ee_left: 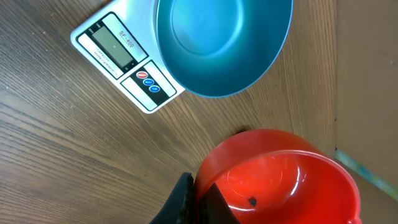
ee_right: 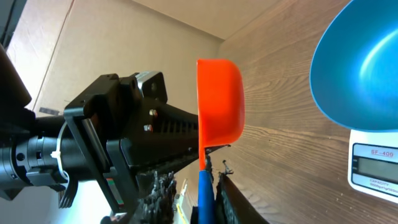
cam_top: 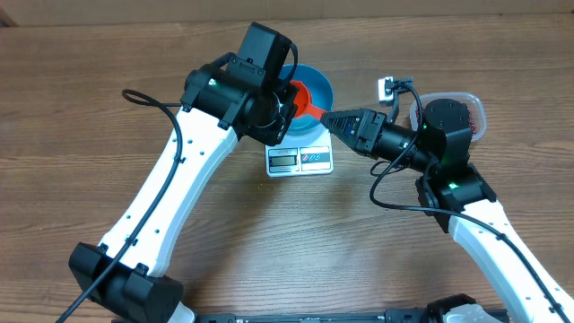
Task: Scoop item into bowl and weigh 150g on scale
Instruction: 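Close the right gripper on the blue handle and release the left gripper, then carry the red scoop with the right gripper over the bean tub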
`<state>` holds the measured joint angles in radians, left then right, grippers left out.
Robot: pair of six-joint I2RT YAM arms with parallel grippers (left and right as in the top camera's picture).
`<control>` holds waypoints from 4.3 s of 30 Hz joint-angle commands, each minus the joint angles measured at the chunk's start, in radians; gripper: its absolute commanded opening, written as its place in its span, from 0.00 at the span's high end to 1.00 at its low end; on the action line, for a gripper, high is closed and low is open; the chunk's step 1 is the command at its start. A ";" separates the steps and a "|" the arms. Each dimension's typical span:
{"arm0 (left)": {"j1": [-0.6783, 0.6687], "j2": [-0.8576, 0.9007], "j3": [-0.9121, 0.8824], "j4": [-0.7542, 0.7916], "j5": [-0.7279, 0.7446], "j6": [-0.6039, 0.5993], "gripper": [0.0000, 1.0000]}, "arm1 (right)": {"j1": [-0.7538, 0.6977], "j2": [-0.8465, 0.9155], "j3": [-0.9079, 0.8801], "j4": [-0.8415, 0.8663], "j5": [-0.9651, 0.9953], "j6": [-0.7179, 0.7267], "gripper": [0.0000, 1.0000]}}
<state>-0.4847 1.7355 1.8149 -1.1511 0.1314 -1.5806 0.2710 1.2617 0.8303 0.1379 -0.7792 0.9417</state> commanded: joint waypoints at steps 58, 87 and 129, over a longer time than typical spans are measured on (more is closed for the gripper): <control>0.080 -0.012 0.063 -0.018 -0.035 0.602 0.00 | -0.117 -0.006 0.079 -0.317 0.092 -0.275 0.96; 0.057 0.003 0.060 0.017 -0.191 0.863 0.00 | -0.116 -0.006 0.461 -1.162 0.919 -0.505 0.96; 0.039 0.010 0.060 0.029 -0.182 1.061 0.00 | -0.208 0.095 0.459 -1.052 1.167 -0.734 0.96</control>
<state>-0.4419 1.7355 1.8530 -1.1217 -0.0422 -0.5426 0.0929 1.3228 1.2625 -0.9161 0.3717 0.2398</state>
